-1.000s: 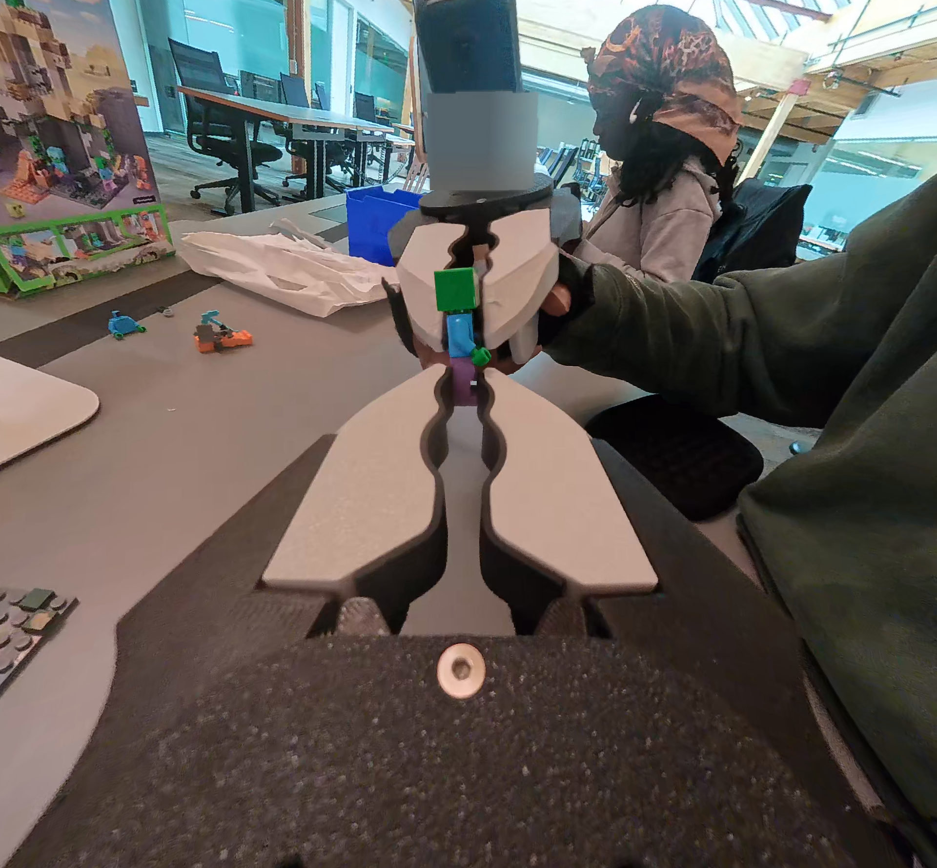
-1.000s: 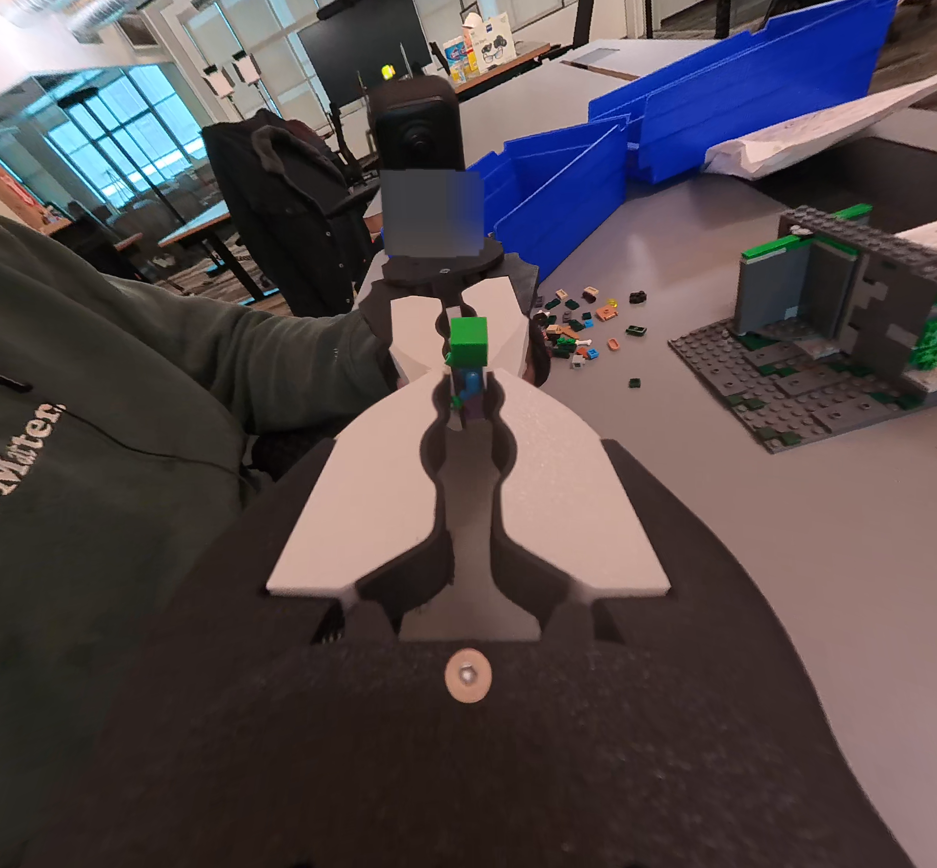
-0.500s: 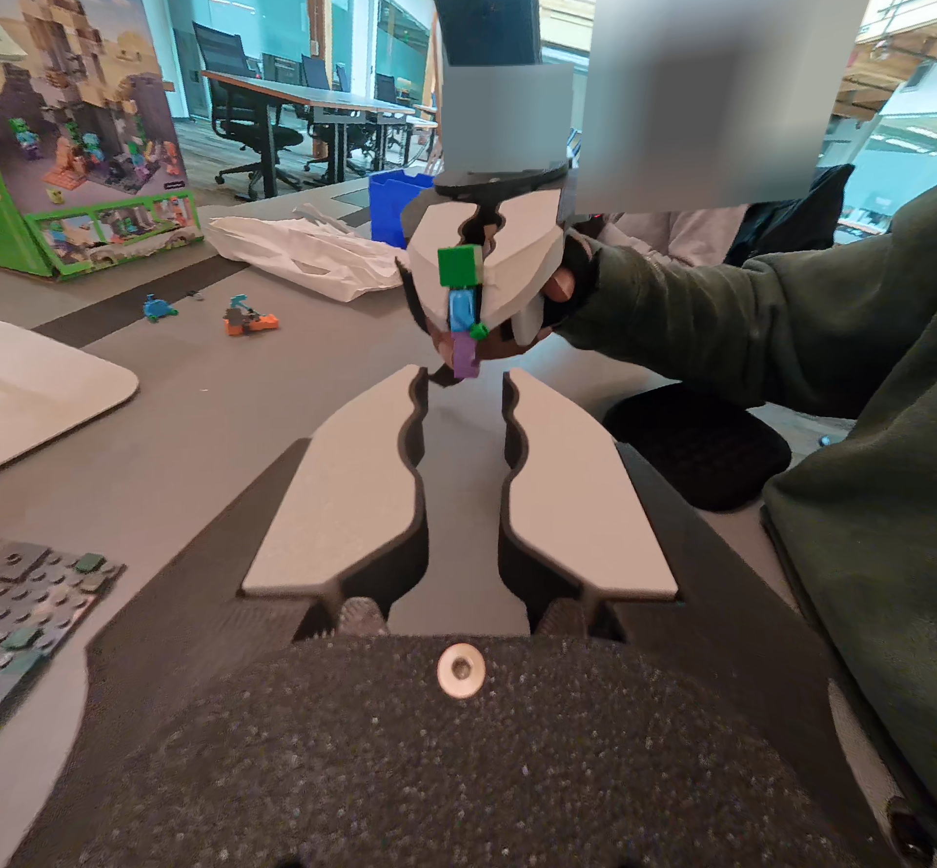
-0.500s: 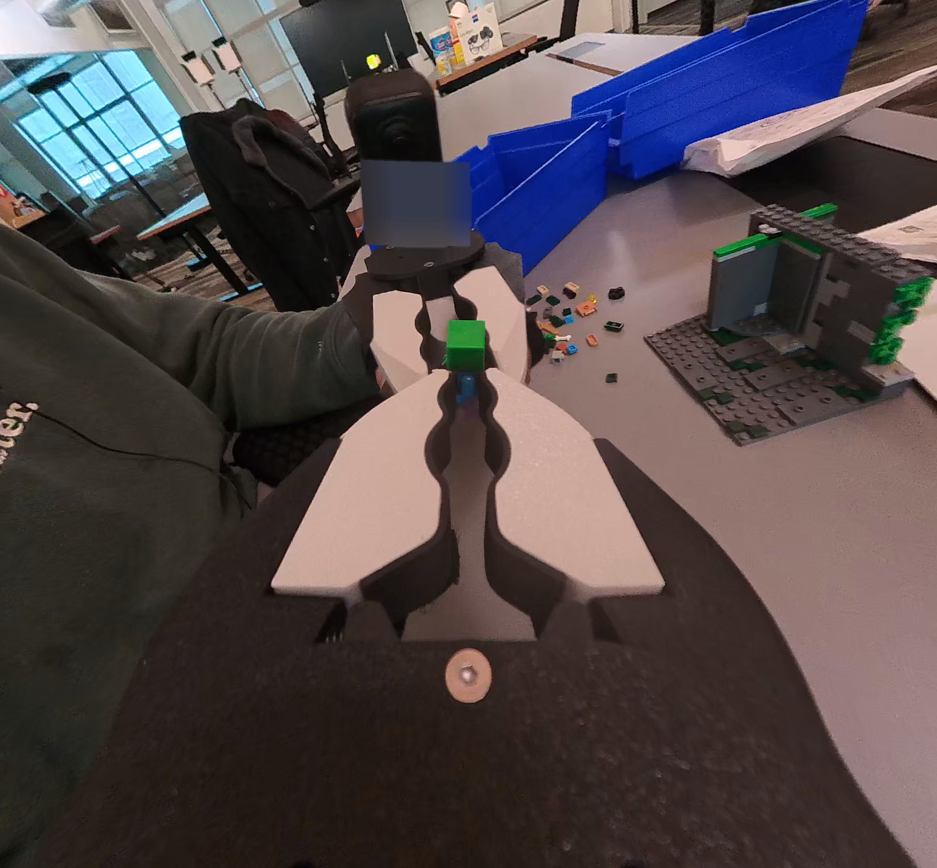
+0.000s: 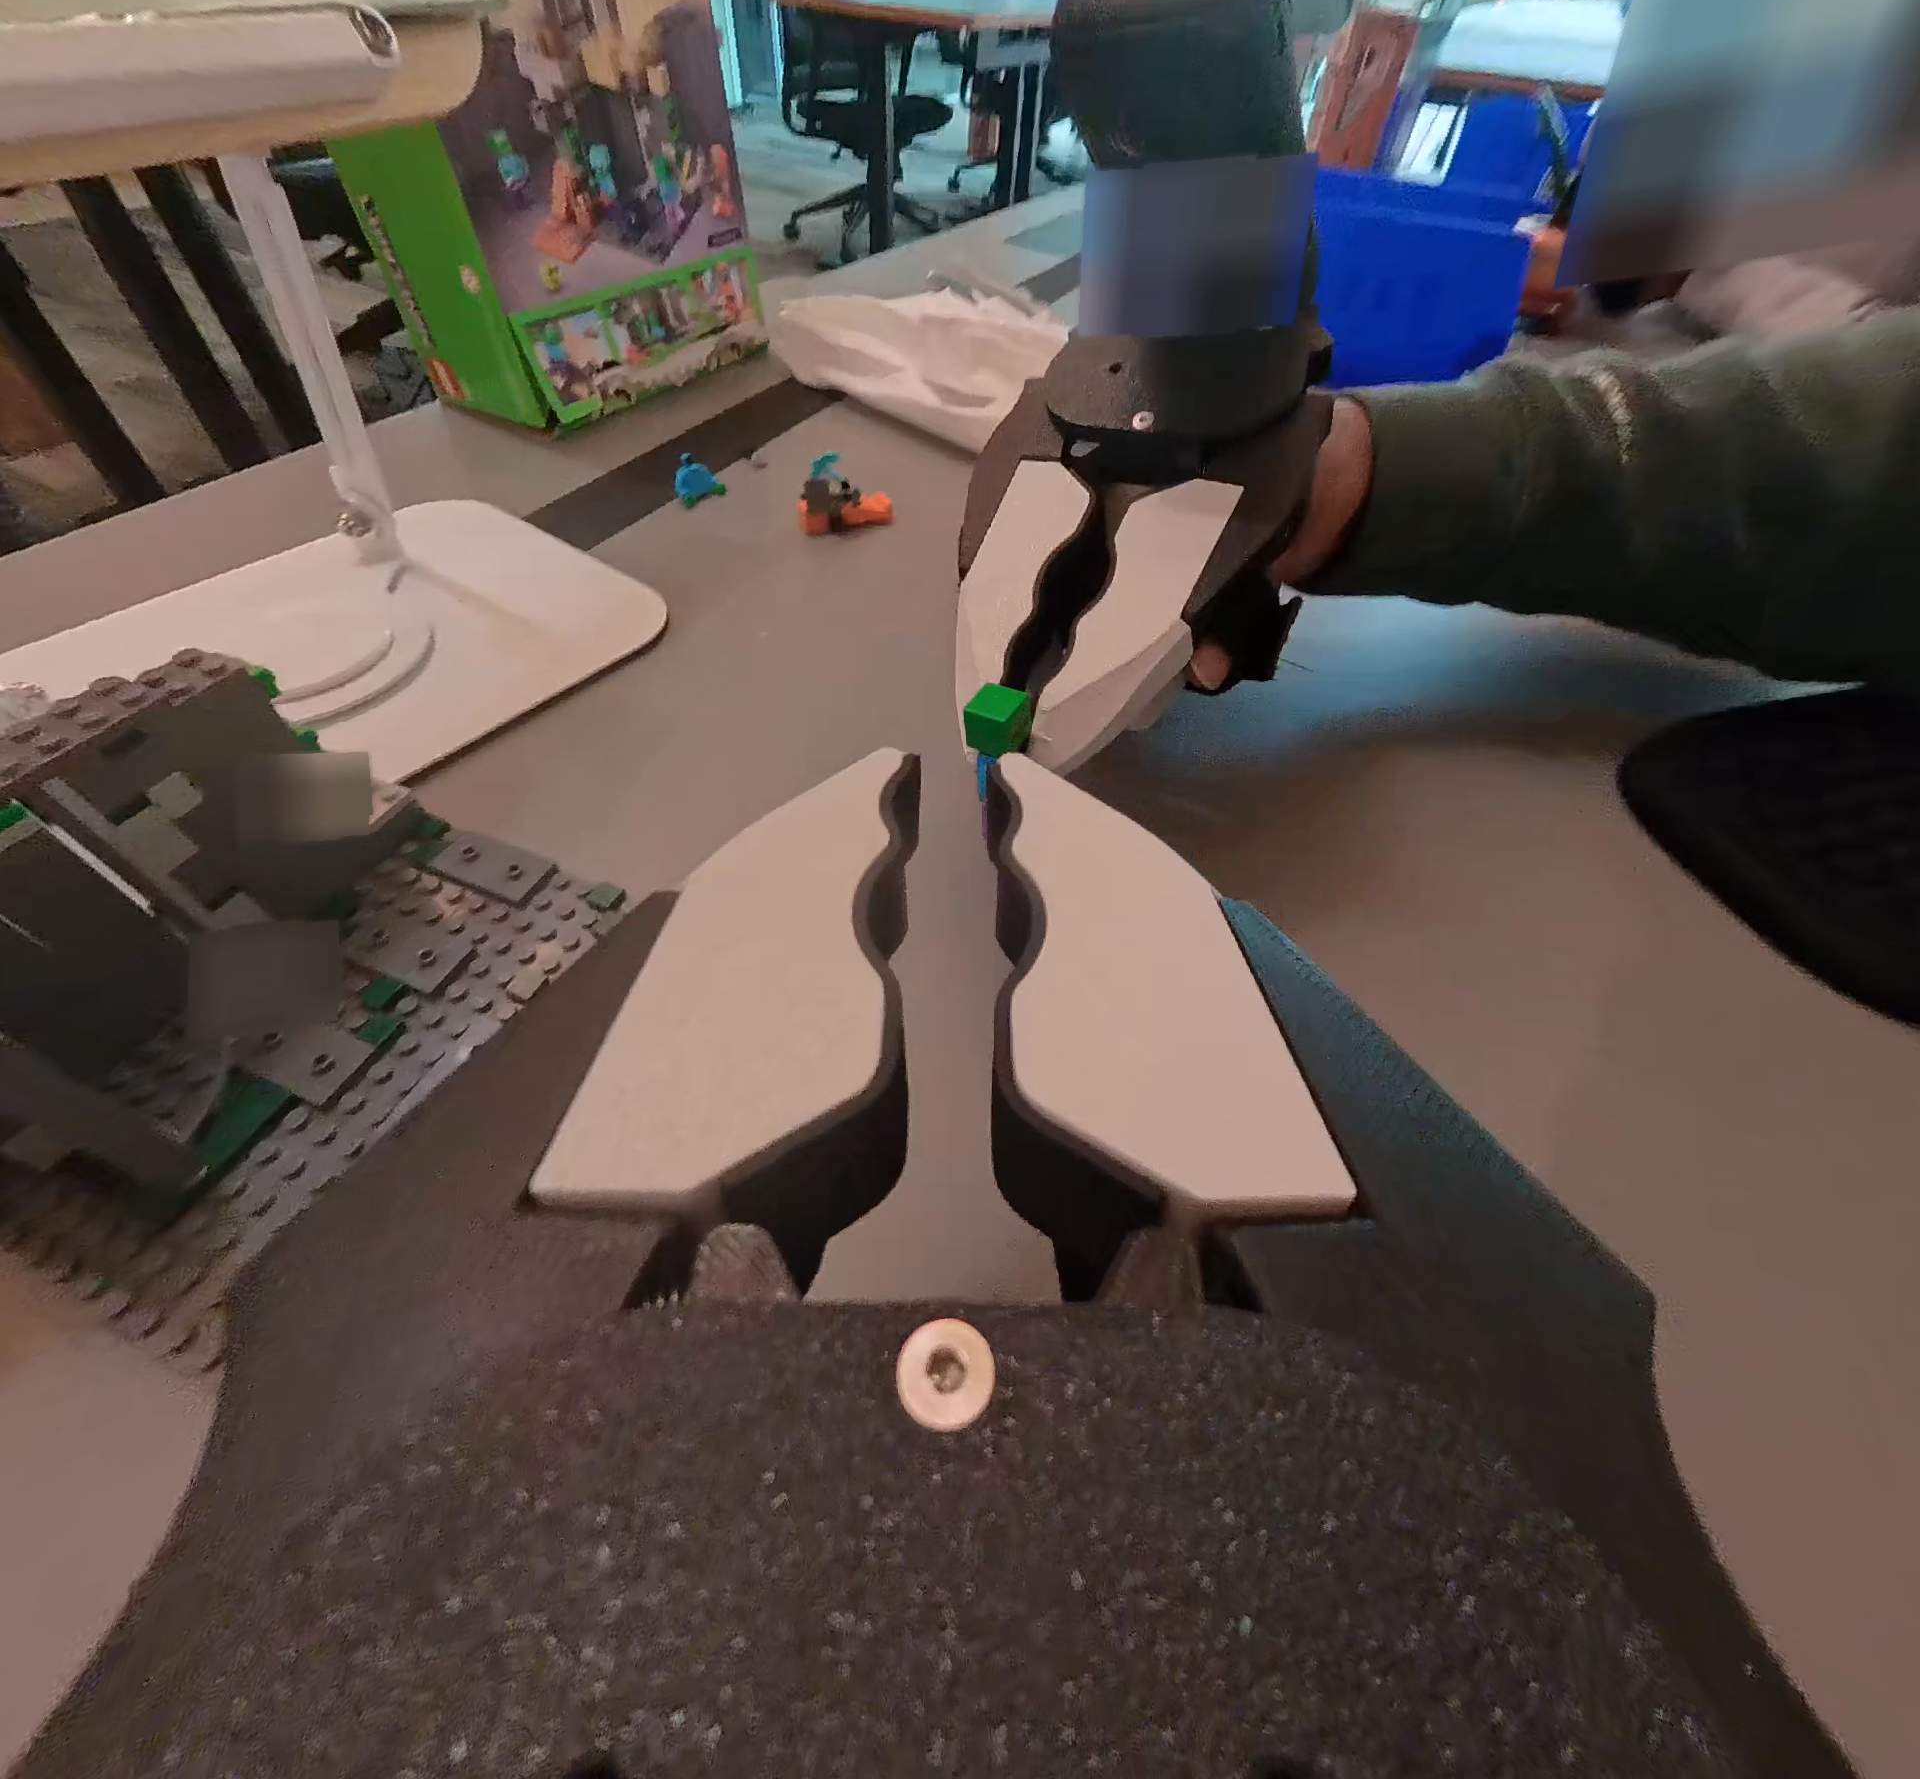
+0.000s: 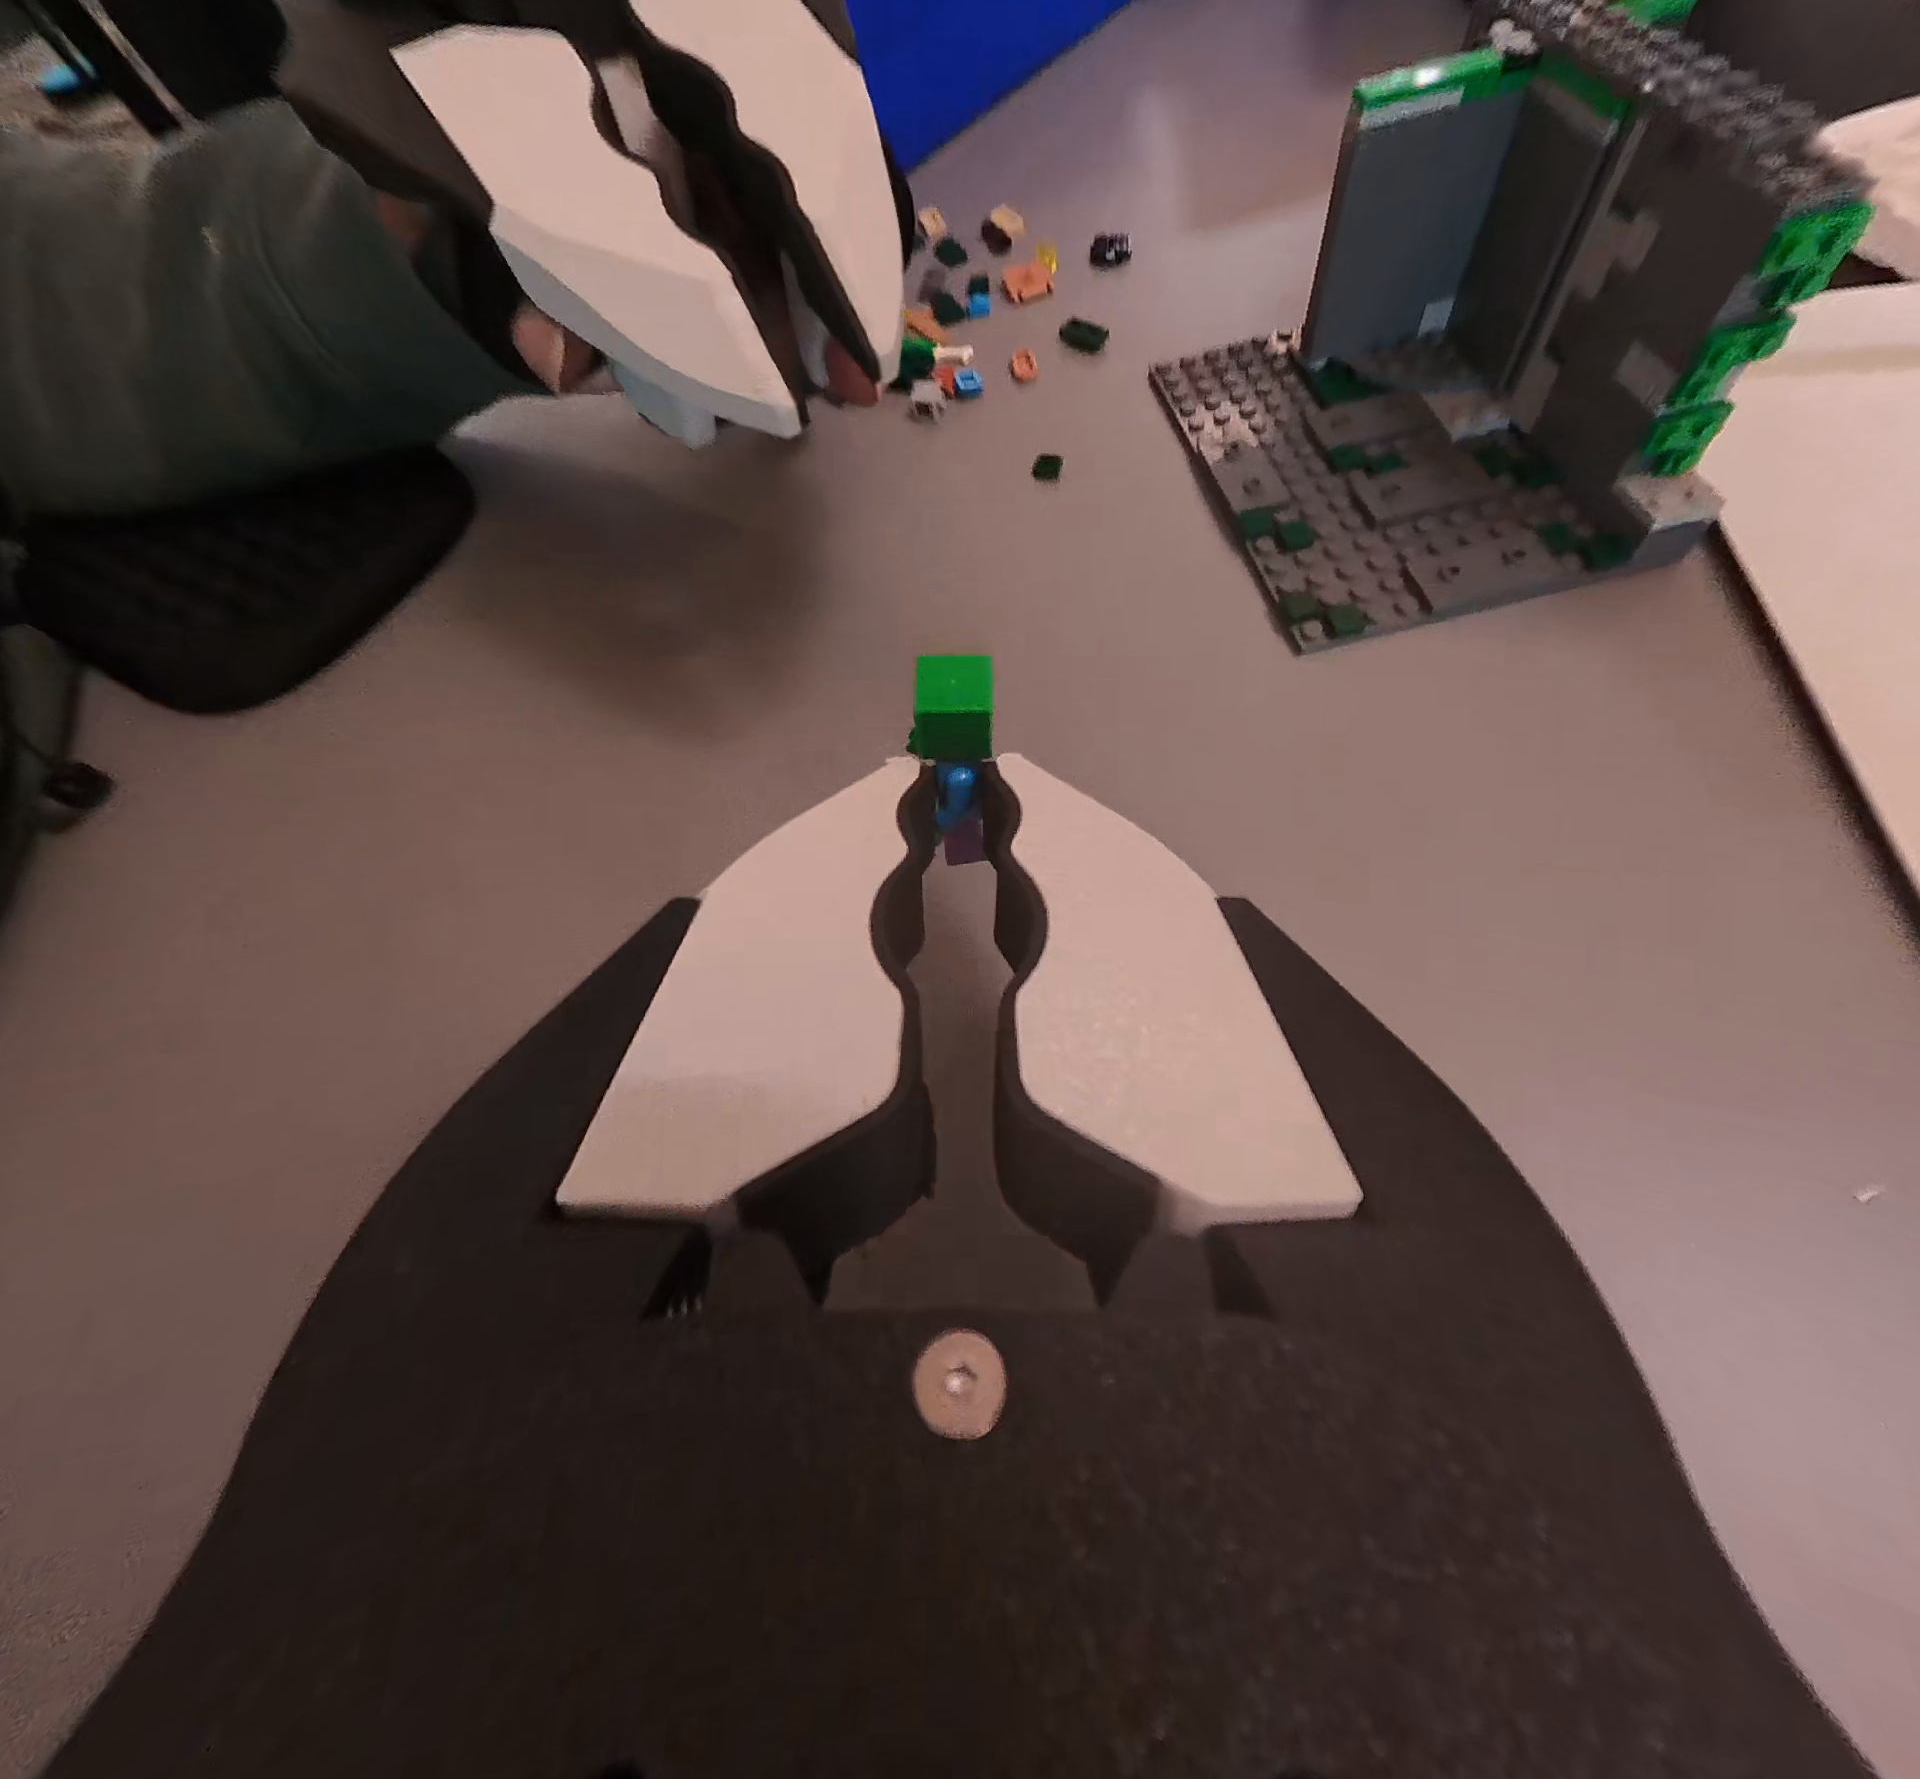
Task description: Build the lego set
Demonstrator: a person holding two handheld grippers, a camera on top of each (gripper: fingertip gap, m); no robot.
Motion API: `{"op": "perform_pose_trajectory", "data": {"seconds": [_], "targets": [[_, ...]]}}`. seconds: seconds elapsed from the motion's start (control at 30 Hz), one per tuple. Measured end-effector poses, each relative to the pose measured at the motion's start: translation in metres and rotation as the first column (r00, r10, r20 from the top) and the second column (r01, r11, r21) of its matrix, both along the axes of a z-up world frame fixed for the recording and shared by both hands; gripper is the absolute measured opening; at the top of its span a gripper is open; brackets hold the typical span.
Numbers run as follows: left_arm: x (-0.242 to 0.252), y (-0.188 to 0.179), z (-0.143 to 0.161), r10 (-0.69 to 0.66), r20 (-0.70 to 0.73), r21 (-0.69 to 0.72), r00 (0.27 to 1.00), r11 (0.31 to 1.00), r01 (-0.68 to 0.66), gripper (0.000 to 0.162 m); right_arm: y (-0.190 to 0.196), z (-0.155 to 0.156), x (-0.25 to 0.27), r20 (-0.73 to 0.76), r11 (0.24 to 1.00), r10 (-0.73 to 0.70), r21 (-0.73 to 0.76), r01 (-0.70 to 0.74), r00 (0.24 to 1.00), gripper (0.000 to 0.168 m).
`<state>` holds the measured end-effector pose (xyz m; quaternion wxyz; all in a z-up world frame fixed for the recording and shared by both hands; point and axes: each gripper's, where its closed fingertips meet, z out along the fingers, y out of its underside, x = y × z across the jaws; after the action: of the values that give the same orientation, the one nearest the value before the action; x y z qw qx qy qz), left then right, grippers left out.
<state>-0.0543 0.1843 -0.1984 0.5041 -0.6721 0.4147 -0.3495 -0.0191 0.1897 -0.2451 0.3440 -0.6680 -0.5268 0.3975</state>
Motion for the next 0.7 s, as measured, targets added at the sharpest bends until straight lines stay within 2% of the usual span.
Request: {"op": "perform_pose_trajectory", "data": {"seconds": [0.27,0.7], "targets": [[0.003,0.001,-0.021,0.009,-0.136,0.043,0.991,0.999,-0.004,0.011,0.002,-0.029,0.003,0.114,0.999,0.007,0.043,-0.012,0.994,0.008],[0.008,-0.002,-0.032,-0.011,-0.18,0.035,0.984,0.999,0.018,0.01,-0.002,-0.033,0.011,0.141,0.996,0.024,0.077,-0.035,0.99,0.014]]}}
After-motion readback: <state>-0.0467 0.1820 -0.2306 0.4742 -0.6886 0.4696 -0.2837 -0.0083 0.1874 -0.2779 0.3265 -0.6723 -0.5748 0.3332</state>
